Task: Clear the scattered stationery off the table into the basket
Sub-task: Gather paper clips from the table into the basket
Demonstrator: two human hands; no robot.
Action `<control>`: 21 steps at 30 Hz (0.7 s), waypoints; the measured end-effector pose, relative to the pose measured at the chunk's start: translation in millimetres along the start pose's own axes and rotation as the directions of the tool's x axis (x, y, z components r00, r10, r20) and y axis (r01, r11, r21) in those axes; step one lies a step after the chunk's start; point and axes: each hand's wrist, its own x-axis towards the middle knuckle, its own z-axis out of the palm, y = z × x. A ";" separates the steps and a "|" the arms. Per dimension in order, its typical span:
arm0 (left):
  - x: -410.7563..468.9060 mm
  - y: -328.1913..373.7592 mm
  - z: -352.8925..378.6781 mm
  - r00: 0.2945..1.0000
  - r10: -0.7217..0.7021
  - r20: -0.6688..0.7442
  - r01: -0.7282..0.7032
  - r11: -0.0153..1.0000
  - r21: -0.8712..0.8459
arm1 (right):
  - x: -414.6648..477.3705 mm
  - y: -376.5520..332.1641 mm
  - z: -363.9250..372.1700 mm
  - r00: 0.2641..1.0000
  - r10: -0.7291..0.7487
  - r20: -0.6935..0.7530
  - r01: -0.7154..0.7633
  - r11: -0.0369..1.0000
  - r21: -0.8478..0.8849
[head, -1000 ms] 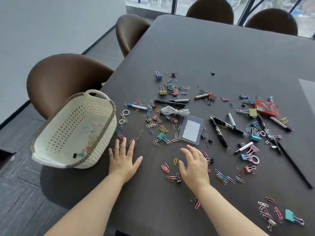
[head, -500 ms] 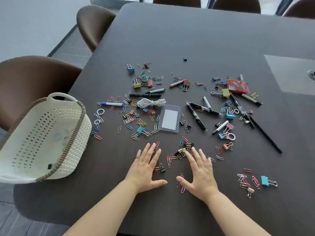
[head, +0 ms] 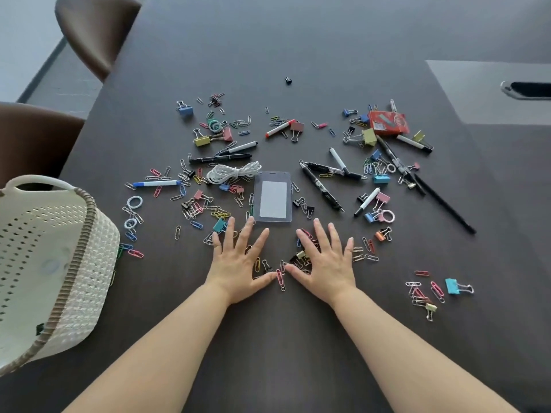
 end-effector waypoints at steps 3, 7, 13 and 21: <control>4.8 0.9 0.9 0.997 -0.021 -0.078 0.020 1.000 -0.018 | 2.0 2.0 6.1 0.986 -0.052 -0.161 0.059 0.997 0.041; 1.8 0.5 11.5 0.938 -0.005 -0.346 -0.033 0.994 -0.105 | 2.0 3.4 13.9 0.924 -0.109 -0.366 0.141 0.988 0.060; 0.9 4.3 15.7 0.882 0.080 -0.465 -0.166 0.975 -0.147 | 2.9 3.8 22.2 0.850 -0.210 -0.483 0.248 0.969 0.014; -5.3 4.6 24.0 0.794 0.077 -0.602 -0.154 0.985 -0.077 | 2.1 4.3 20.9 0.814 -0.278 -0.510 0.259 0.960 -0.110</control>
